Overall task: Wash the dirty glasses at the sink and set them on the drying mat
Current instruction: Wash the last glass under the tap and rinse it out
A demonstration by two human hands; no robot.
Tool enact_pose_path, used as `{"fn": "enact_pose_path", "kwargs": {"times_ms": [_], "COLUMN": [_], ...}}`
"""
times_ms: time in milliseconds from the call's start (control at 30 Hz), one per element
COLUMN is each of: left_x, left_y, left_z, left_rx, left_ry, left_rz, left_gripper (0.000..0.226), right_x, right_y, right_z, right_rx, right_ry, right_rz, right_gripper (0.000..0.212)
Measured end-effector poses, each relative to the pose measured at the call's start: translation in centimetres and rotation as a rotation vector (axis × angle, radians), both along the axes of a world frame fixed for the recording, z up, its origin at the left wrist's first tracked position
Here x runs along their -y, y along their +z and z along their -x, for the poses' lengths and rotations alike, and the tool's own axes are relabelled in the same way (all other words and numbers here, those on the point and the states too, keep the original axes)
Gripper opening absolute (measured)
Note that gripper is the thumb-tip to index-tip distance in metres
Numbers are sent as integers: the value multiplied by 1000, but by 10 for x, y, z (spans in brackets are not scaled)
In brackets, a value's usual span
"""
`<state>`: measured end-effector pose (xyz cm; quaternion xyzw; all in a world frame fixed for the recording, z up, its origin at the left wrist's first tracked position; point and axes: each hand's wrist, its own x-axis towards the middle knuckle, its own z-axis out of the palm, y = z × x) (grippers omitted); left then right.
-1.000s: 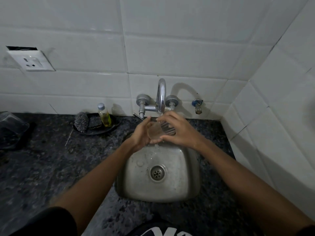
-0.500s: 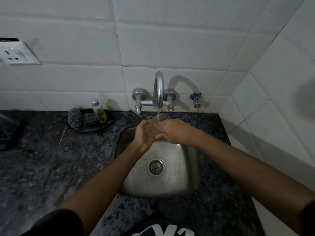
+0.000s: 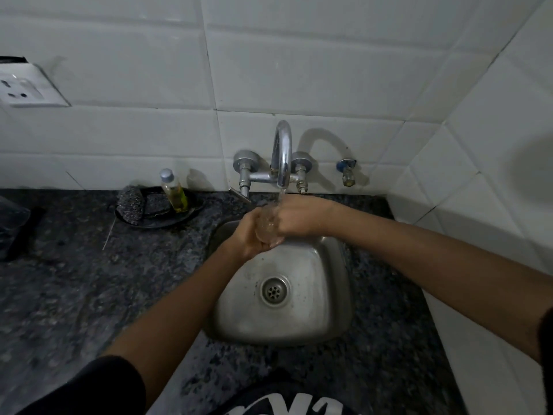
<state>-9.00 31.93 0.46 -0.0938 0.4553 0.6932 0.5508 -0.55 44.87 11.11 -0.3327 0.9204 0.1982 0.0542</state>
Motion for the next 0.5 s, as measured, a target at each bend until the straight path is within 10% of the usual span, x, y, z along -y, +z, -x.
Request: {"fn": "enact_pose_path", "kwargs": {"times_ms": [233,400,500], "left_x": [3,7,2], "left_y": [2,5,12], "left_z": [-1,12,8], "left_rx": [86,-1,-37], "left_ry": [114,-55,24], "left_rz": [-163,-90,-31], "left_gripper": [62,31,41], "right_x": [27,12,16], "right_y": [7,5,-8], "right_z": [-5,-3,-8], "right_rx": [65,-13,-17], "right_ry": [-405,-80,-239], "right_rz": [159,9,129], "right_gripper": [37,19,22]}}
